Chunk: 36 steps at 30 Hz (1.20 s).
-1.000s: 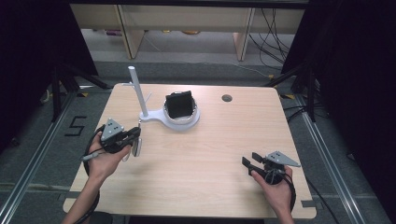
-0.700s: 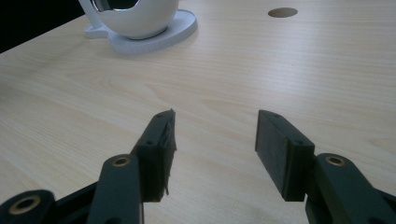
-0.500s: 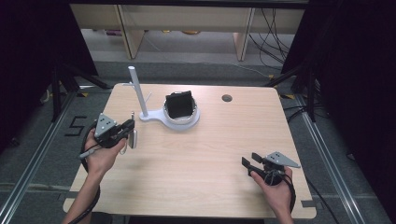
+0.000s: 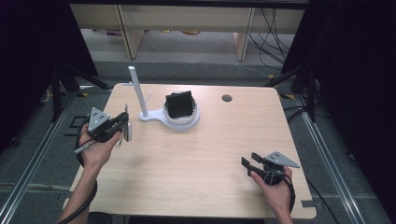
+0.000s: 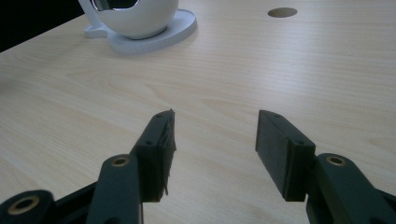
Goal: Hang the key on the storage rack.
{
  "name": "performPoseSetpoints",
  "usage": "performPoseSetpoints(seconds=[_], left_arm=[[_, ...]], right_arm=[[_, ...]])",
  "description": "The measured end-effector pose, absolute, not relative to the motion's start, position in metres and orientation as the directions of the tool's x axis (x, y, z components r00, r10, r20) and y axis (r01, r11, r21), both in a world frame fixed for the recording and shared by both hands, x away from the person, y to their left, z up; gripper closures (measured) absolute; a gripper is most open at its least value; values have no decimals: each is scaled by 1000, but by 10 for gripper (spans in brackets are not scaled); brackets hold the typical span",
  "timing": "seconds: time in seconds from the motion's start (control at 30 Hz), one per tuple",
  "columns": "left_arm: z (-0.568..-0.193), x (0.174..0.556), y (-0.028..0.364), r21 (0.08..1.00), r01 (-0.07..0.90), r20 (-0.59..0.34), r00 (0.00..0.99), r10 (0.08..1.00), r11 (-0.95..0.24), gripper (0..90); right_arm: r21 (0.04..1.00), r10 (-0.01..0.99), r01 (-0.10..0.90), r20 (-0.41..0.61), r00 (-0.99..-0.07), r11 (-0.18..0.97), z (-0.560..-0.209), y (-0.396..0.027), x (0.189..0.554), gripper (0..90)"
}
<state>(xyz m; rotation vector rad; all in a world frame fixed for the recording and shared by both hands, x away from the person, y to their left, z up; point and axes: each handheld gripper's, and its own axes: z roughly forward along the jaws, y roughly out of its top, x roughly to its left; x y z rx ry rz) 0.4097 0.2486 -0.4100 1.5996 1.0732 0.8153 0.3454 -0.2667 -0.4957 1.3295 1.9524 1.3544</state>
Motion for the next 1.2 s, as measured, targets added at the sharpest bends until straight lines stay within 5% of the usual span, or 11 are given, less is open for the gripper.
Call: performPoseSetpoints(seconds=[1.2], left_arm=[[-388, 428, 255, 977, 193, 19, 337, 941, -88, 833]], right_arm=[[885, 870, 463, 186, -456, 53, -496, -267, 345, 480]])
